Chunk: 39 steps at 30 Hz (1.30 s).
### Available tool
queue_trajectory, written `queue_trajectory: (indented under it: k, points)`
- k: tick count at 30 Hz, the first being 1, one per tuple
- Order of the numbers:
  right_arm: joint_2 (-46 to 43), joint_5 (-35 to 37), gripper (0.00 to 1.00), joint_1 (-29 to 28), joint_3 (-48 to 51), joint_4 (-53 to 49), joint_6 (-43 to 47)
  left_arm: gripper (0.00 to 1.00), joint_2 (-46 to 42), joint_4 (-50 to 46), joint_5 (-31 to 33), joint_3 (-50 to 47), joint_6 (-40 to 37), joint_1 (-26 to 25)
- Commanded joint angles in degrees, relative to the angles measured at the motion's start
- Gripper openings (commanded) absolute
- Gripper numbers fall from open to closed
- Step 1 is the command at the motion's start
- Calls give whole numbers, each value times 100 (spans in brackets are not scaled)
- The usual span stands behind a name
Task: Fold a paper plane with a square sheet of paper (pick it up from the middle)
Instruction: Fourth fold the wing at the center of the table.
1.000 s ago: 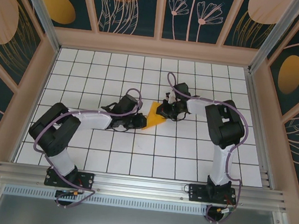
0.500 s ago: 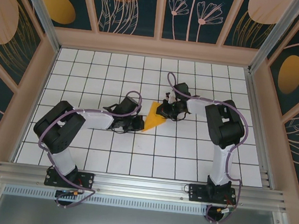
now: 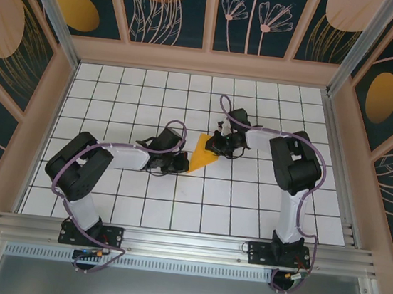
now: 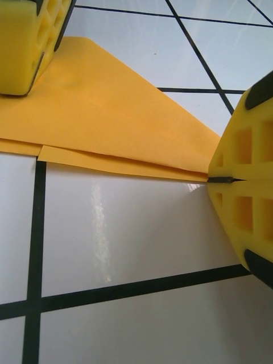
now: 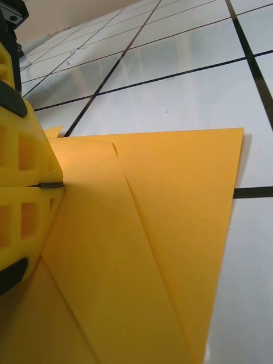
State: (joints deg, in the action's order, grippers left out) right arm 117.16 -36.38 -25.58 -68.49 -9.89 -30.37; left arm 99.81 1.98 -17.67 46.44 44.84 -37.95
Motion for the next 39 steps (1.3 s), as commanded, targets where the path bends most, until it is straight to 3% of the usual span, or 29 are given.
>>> queue_trajectory:
  k: [1, 7, 14, 30, 39]
  points:
    - [589, 806, 1, -42, 200, -503, 84, 7, 1, -526, -26, -25, -207, -37]
    - [603, 817, 1, -35, 204, -500, 75, 10, -599, -276, -304, -12, -344, -40]
    - [606, 796, 1, -42, 204, -488, 75, 9, -378, -26, -331, 47, -169, -49]
    - [632, 805, 1, -36, 187, -514, 86, 8, 116, -552, -89, -54, -203, -114]
    - [645, 808, 1, -36, 180, -524, 84, 8, -317, -1239, 51, 59, -655, -149]
